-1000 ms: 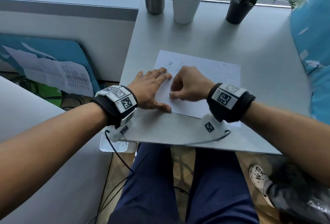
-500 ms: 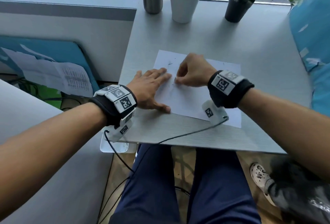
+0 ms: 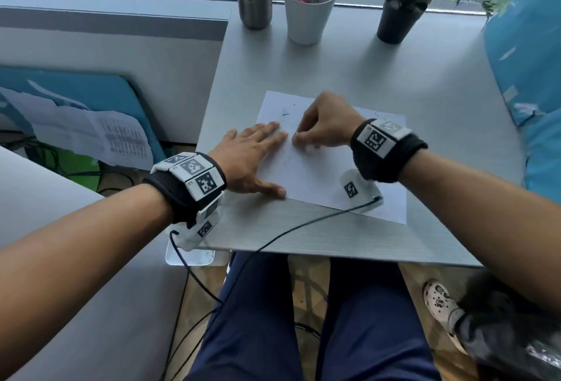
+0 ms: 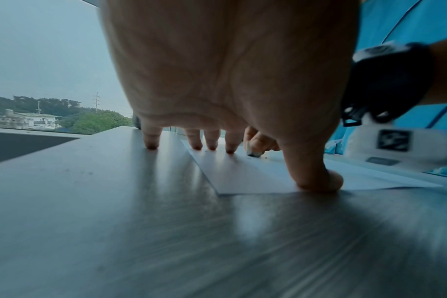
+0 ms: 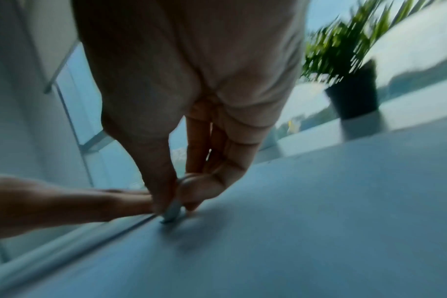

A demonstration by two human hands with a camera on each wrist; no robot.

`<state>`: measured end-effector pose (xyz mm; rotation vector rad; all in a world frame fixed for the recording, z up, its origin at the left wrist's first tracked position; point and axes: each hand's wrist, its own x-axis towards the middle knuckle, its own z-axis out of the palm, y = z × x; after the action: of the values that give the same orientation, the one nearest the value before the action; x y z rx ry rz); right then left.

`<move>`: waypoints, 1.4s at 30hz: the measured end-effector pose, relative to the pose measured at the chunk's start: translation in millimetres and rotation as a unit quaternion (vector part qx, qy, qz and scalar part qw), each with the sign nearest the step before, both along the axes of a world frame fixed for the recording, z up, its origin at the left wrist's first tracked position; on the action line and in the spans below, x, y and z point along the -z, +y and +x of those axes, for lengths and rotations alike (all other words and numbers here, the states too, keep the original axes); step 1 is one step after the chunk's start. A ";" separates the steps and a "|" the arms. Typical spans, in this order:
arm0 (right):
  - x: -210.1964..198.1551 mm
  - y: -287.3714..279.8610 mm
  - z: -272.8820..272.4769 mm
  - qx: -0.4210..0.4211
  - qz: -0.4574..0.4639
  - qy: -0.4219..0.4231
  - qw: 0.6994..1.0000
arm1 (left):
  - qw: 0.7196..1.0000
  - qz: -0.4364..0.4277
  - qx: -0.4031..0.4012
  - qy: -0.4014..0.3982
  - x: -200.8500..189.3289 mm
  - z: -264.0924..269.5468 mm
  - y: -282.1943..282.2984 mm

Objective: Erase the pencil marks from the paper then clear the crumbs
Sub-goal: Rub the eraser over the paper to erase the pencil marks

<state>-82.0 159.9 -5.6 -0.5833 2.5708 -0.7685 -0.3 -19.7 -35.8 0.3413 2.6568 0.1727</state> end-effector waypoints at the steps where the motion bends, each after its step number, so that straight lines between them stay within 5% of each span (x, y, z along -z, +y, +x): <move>1: 1.4 -1.4 0.2 0.000 -0.001 0.014 1.000 | 1.000 -0.001 0.000 0.001 0.1 0.5 0.2; 5: 3.6 -10.1 33.0 -0.124 0.031 -0.002 0.992 | 1.000 0.003 -0.002 0.007 0.1 1.9 -0.1; 9: 2.1 -2.0 -3.9 0.000 0.002 0.018 1.000 | 1.000 0.012 -0.004 0.009 1.4 0.1 0.2; 13: 5.8 -11.4 24.3 -0.099 0.029 0.016 0.995 | 1.000 0.014 -0.006 0.010 3.2 0.8 -2.6; 17: 1.1 -7.0 -1.3 -0.006 0.010 0.028 1.000 | 1.000 0.015 -0.009 0.014 2.8 -1.2 1.2; 21: 5.0 -16.3 30.8 -0.119 0.031 0.022 0.992 | 1.000 0.010 -0.004 0.011 3.7 0.6 -0.2; 25: -0.5 -8.6 -4.2 -0.028 0.019 0.031 0.999 | 1.000 0.003 0.002 0.004 0.8 1.4 2.0; 29: 7.0 -16.6 29.3 -0.117 0.035 0.037 0.992 | 1.000 0.001 0.000 0.003 2.0 1.9 0.3; 34: -5.2 9.7 -9.1 -0.013 0.037 0.066 0.997 | 1.000 -0.008 0.018 0.000 3.5 2.6 0.1; 36: -10.9 27.6 -14.5 -0.012 0.030 0.005 0.999 | 1.000 -0.010 0.030 0.001 8.1 4.6 -4.1; 40: -7.0 63.5 -14.7 -0.051 0.166 -0.051 0.984 | 0.998 -0.034 0.060 0.008 11.0 10.1 -11.5; 42: -1.7 72.0 -13.5 -0.034 0.161 -0.045 0.985 | 0.995 -0.079 0.053 0.020 7.5 10.2 -11.9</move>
<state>-95.5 231.9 -3.9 -0.5164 2.5034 -0.3364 9.9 -31.6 -43.3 0.4357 2.6616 -0.0780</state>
